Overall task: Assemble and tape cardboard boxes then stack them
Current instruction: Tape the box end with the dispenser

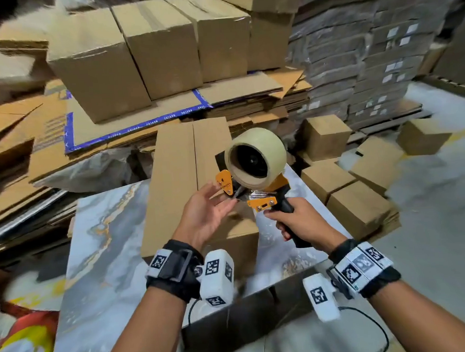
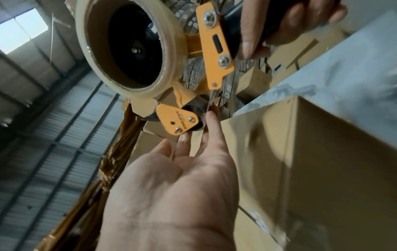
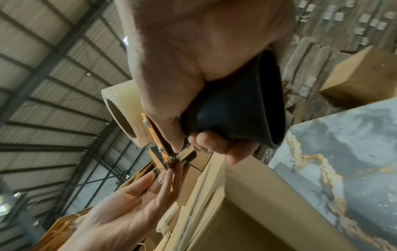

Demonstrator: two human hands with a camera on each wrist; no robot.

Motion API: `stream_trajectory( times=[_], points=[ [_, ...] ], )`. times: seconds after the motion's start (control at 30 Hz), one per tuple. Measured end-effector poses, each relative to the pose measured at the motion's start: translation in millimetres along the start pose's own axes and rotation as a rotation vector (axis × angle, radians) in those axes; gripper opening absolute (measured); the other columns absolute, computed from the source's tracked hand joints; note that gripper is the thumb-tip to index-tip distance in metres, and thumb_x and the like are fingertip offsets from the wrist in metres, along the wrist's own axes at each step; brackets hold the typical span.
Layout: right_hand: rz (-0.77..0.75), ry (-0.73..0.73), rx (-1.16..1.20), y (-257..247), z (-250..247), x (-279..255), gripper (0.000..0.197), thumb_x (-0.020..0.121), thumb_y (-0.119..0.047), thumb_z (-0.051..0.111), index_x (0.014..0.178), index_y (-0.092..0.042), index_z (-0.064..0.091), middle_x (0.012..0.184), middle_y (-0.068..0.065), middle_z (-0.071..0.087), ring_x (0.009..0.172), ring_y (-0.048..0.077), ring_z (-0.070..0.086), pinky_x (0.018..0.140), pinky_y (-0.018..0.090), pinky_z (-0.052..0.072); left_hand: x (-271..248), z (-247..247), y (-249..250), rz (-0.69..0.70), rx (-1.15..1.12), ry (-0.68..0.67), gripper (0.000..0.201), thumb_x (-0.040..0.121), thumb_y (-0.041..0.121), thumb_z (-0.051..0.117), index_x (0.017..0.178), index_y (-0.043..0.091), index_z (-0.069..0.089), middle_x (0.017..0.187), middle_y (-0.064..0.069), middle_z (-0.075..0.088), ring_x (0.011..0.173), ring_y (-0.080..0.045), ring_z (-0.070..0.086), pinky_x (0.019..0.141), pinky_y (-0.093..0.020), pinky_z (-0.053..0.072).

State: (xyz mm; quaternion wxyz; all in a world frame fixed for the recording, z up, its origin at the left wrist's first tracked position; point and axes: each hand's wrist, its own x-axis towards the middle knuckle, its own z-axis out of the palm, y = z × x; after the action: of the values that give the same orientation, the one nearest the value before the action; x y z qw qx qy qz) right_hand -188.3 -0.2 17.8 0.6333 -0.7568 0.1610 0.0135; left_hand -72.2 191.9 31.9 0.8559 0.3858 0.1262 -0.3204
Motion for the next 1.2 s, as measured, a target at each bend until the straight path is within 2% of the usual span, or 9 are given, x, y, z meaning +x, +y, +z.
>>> stream_trajectory(
  times=[0.1, 0.23, 0.37, 0.53, 0.67, 0.8, 1.0, 1.1, 1.2],
  points=[
    [-0.013, -0.041, -0.090, -18.1, 14.0, -7.8, 0.027, 0.094, -0.016, 0.070, 0.099, 0.009, 0.061, 0.062, 0.012, 0.051, 0.050, 0.023, 0.047, 0.051, 0.031, 0.044, -18.8, -20.4, 0.0, -0.007, -0.159, 0.018, 0.028, 0.106, 0.019, 0.048, 0.085, 0.006, 0.060, 0.084, -0.018, 0.071, 0.098, -0.032, 0.066, 0.081, -0.040, 0.059],
    [-0.044, -0.115, -0.173, -43.3, 37.3, -13.0, 0.023, 0.093, -0.014, 0.070, 0.096, 0.008, 0.064, 0.061, 0.012, 0.051, 0.049, 0.022, 0.047, 0.049, 0.030, 0.045, -28.3, -53.5, 3.9, 0.030, -0.270, 0.037, 0.012, 0.100, 0.015, 0.059, 0.102, 0.004, 0.063, 0.107, -0.018, 0.067, 0.111, -0.030, 0.064, 0.075, -0.034, 0.064],
    [-0.066, -0.172, -0.295, -59.5, 60.8, -8.7, 0.024, 0.092, -0.015, 0.070, 0.094, 0.008, 0.063, 0.057, 0.006, 0.055, 0.052, 0.023, 0.051, 0.052, 0.034, 0.047, -34.1, -84.5, 15.2, 0.095, -0.199, 0.140, 0.015, 0.090, -0.003, 0.064, 0.105, -0.006, 0.062, 0.102, -0.019, 0.068, 0.092, -0.024, 0.070, 0.059, -0.025, 0.060],
    [-0.095, -0.256, -0.420, -79.0, 86.8, -6.9, 0.022, 0.091, -0.017, 0.072, 0.081, -0.005, 0.057, 0.060, 0.009, 0.054, 0.052, 0.022, 0.052, 0.050, 0.031, 0.046, -55.3, -110.1, 37.2, 0.352, 0.228, 0.262, 0.021, 0.086, -0.019, 0.046, 0.083, 0.001, 0.055, 0.064, -0.015, 0.065, 0.054, -0.019, 0.066, 0.047, -0.025, 0.055],
    [-0.108, -0.302, -0.516, -88.9, 101.4, -4.0, 0.019, 0.091, -0.015, 0.070, 0.079, -0.007, 0.058, 0.059, 0.008, 0.054, 0.047, 0.018, 0.051, 0.046, 0.026, 0.044, -73.6, -138.0, 50.6, 0.474, 0.475, 0.331, 0.013, 0.094, -0.008, 0.056, 0.089, 0.004, 0.054, 0.078, -0.026, 0.069, 0.062, -0.029, 0.070, 0.060, -0.035, 0.061],
    [-0.114, -0.345, -0.546, -92.6, 107.6, 1.5, 0.021, 0.091, -0.017, 0.070, 0.079, -0.004, 0.059, 0.059, 0.006, 0.053, 0.049, 0.021, 0.052, 0.049, 0.031, 0.045, -83.4, -156.8, 56.0, 0.345, 0.381, 0.197, 0.001, 0.101, 0.004, 0.051, 0.102, 0.003, 0.051, 0.090, -0.028, 0.067, 0.065, -0.029, 0.069, 0.061, -0.032, 0.060],
    [-0.120, -0.388, -0.558, -95.3, 119.0, 5.8, 0.027, 0.091, -0.015, 0.071, 0.071, -0.011, 0.054, 0.055, 0.003, 0.049, 0.049, 0.020, 0.050, 0.050, 0.029, 0.044, -98.6, -150.6, 59.9, 0.098, 0.289, 0.036, 0.039, 0.108, 0.033, 0.036, 0.113, 0.000, 0.055, 0.103, -0.031, 0.072, 0.086, -0.039, 0.074, 0.067, -0.034, 0.063],
    [-0.133, -0.402, -0.571, -95.0, 123.2, 8.0, 0.027, 0.091, -0.016, 0.071, 0.071, -0.011, 0.054, 0.054, 0.003, 0.048, 0.048, 0.020, 0.051, 0.050, 0.028, 0.043, -100.5, -155.4, 56.0, 0.136, 0.106, -0.026, 0.044, 0.106, 0.036, 0.040, 0.126, -0.001, 0.054, 0.112, -0.036, 0.067, 0.084, -0.037, 0.074, 0.065, -0.032, 0.061],
    [-0.144, -0.394, -0.574, -94.3, 126.3, 10.9, 0.024, 0.090, -0.016, 0.071, 0.074, -0.008, 0.056, 0.056, 0.006, 0.049, 0.049, 0.022, 0.053, 0.051, 0.031, 0.044, -100.2, -161.1, 49.2, 0.143, -0.102, -0.067, 0.060, 0.103, 0.051, 0.044, 0.116, -0.004, 0.061, 0.122, -0.037, 0.063, 0.088, -0.036, 0.074, 0.063, -0.031, 0.061]
  ],
)
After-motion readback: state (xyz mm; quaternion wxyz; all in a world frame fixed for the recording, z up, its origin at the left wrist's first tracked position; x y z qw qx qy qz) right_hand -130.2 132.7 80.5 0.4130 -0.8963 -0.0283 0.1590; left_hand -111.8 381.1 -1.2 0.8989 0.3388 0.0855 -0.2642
